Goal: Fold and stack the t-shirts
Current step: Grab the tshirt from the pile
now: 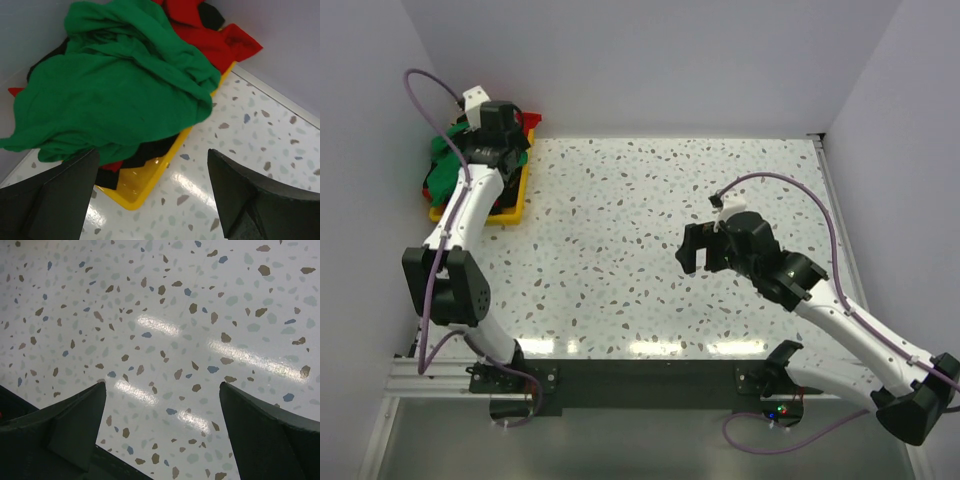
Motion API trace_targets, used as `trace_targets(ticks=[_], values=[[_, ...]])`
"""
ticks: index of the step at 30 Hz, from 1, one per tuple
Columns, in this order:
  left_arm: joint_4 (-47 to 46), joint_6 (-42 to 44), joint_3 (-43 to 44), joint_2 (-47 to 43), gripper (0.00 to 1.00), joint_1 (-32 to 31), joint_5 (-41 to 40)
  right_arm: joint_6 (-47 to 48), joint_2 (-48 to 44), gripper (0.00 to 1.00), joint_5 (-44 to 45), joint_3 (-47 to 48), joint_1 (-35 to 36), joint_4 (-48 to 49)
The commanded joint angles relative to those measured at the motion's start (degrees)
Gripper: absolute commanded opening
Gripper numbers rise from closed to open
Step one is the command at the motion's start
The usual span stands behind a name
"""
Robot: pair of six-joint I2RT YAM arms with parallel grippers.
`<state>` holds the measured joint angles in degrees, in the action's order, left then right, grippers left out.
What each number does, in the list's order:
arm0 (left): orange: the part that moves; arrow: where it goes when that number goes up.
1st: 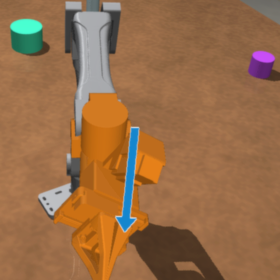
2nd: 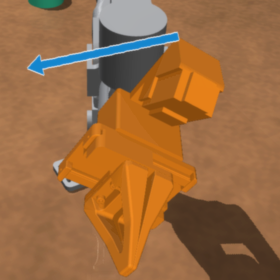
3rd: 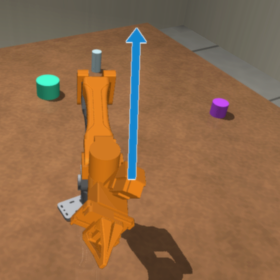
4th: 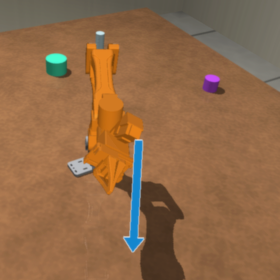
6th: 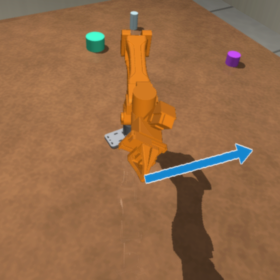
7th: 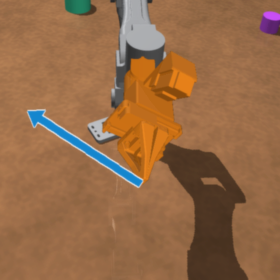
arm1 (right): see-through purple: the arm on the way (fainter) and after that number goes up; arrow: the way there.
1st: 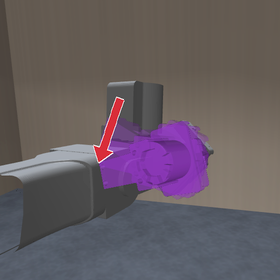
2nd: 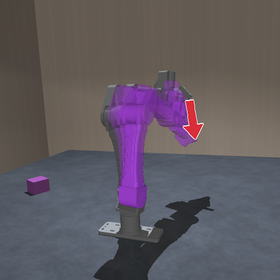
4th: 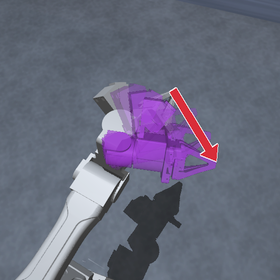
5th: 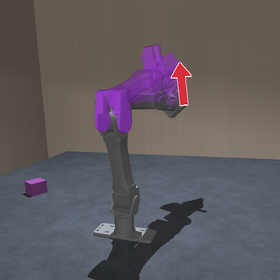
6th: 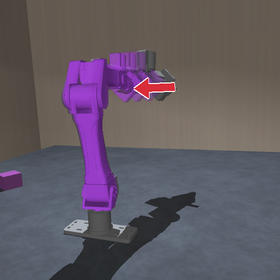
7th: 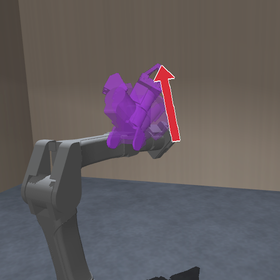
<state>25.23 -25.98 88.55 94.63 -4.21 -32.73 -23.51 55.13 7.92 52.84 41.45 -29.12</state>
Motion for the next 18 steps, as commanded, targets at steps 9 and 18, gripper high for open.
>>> trace_targets(ticks=[9, 18], values=[[1.0, -0.9, 5.8, 10.0, 0.86, 10.0, -0.6, 0.4, -0.7, 0.99, -4.3, -2.1, -0.1, 2.3], [1.0, -0.4, 5.3, 12.0, 0.53, 11.9, 0.6, 0.3, 0.7, 0.99, -4.1, -2.6, 0.0, 3.3]])
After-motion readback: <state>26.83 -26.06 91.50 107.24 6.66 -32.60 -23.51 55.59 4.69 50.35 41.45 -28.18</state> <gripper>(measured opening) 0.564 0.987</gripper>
